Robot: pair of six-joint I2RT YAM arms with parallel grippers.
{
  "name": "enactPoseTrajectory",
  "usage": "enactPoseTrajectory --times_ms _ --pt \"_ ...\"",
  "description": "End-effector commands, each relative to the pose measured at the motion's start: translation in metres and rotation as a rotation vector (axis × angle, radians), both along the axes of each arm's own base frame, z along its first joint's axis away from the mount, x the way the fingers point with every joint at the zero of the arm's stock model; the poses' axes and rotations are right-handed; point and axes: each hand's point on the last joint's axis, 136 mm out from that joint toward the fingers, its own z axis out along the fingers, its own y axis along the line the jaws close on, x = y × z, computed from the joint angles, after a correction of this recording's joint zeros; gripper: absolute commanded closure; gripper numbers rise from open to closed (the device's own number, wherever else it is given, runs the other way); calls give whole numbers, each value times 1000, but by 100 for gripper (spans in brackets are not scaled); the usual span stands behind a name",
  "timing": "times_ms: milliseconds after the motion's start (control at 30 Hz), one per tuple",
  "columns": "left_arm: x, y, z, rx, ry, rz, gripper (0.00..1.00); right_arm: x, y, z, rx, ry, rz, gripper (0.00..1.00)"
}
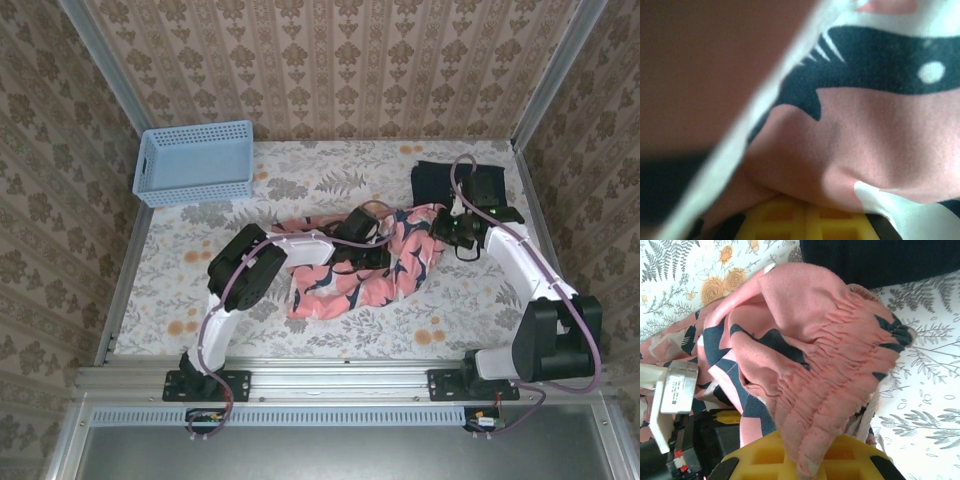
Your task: Fold and stack the mixed laundry pile
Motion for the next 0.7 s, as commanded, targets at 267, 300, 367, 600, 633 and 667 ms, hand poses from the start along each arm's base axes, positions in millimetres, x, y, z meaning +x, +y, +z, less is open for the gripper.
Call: enactPoseTrajectory --times_ms 267,300,367,600,633,667 --pt "40 83 49 30 -46 137 84 -10 -12 21 -116 2 39 100" --pt "38 94 52 56 -60 130 84 -9 -11 22 -119 -1 43 100" --pt "31 116 55 128 -88 113 84 -8 -8 24 -137 -2 57 100" --pt "5 162 11 278 -35 108 100 -4 5 32 -208 -3 101 100" --pt "3 168 3 297 -25 113 100 -3 8 34 -214 -5 105 100" --pt "1 173 -3 314 -20 118 100 -3 12 37 -216 -10 115 100"
